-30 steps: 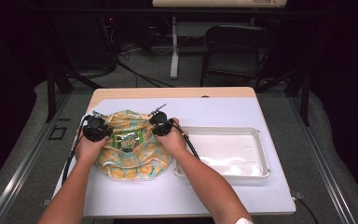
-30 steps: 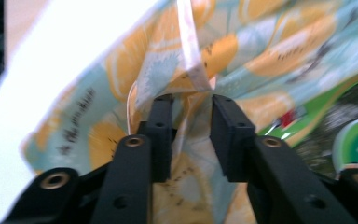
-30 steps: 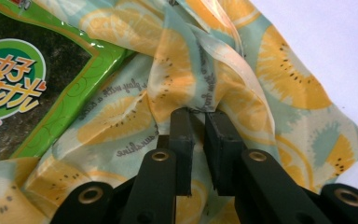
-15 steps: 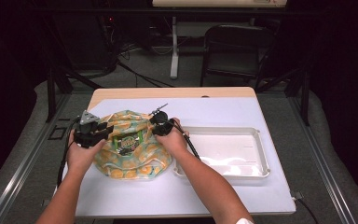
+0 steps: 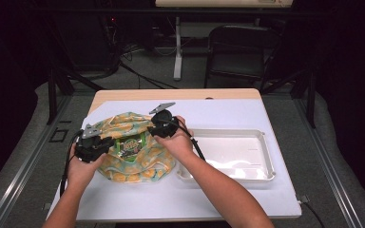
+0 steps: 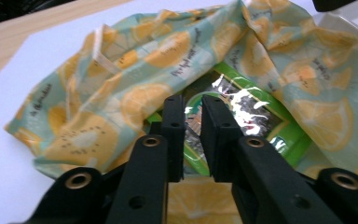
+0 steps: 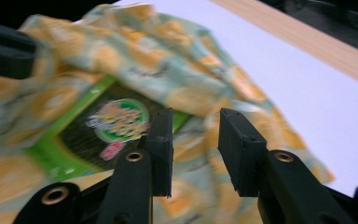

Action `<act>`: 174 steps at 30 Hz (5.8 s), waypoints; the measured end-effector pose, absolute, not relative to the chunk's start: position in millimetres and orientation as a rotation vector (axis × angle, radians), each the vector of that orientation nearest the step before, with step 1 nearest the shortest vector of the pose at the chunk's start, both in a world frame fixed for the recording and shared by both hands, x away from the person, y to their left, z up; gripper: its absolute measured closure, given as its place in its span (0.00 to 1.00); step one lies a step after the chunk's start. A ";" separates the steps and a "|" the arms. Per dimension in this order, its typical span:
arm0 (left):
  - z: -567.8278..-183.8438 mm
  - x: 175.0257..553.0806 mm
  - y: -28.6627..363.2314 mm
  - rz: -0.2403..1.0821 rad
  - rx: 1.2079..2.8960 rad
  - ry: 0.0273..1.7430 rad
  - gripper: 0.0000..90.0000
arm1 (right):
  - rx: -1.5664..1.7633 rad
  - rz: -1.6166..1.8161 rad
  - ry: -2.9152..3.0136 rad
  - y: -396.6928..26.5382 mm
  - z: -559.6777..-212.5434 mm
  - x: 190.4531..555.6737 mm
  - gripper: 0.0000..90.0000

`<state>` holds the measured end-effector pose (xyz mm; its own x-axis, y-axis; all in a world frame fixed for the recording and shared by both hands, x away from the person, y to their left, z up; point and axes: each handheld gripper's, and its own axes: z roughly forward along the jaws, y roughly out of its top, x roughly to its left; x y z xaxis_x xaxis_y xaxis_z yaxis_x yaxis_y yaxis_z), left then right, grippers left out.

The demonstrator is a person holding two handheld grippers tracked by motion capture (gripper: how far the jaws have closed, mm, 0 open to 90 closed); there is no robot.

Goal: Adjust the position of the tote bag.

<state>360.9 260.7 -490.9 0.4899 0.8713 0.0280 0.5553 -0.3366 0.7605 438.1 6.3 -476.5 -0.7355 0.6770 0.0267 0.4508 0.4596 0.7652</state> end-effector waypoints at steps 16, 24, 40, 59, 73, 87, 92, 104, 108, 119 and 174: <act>-499.7 337.7 253.6 0.482 2.116 1.101 1.00 | 0.847 1.226 2.605 12.8 -482.5 401.8 0.74; -512.0 321.7 252.5 0.458 2.166 1.086 1.00 | 0.796 1.087 2.683 16.7 -502.4 383.9 0.75; -545.9 315.6 264.6 0.424 2.257 1.165 0.97 | 0.803 0.838 2.710 22.0 -541.4 373.5 0.80; -528.9 313.7 267.9 0.443 2.176 1.169 0.93 | 0.863 0.753 2.707 13.7 -542.1 379.9 0.96; -489.1 301.6 223.0 0.352 2.091 0.891 0.67 | 0.912 0.799 2.697 11.5 -543.8 380.2 0.96; -524.8 294.6 221.4 0.479 2.304 0.922 1.00 | 0.905 0.779 2.704 10.5 -542.8 380.2 0.96; -538.9 297.8 219.2 0.498 2.376 0.941 1.00 | 0.891 0.772 2.709 10.6 -542.5 379.9 0.97; -548.5 298.7 215.7 0.486 2.401 0.937 1.00 | 0.916 0.790 2.709 10.3 -541.9 379.6 0.95; -548.6 299.2 215.8 0.488 2.402 0.931 1.00 | 0.912 0.872 2.671 11.7 -532.0 377.4 0.89; -549.4 299.2 214.8 0.487 2.390 0.934 0.99 | 0.984 1.042 2.560 25.8 -515.7 395.7 0.63; -536.3 294.4 221.7 0.428 2.277 0.962 0.82 | 0.965 0.664 2.668 3.2 -535.2 398.0 0.98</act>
<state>294.4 221.7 -536.3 0.6818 0.7297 0.0525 0.5278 -0.5404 0.6553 398.0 3.2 -535.2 -0.7574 0.6503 -0.0580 0.5473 0.6809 0.4867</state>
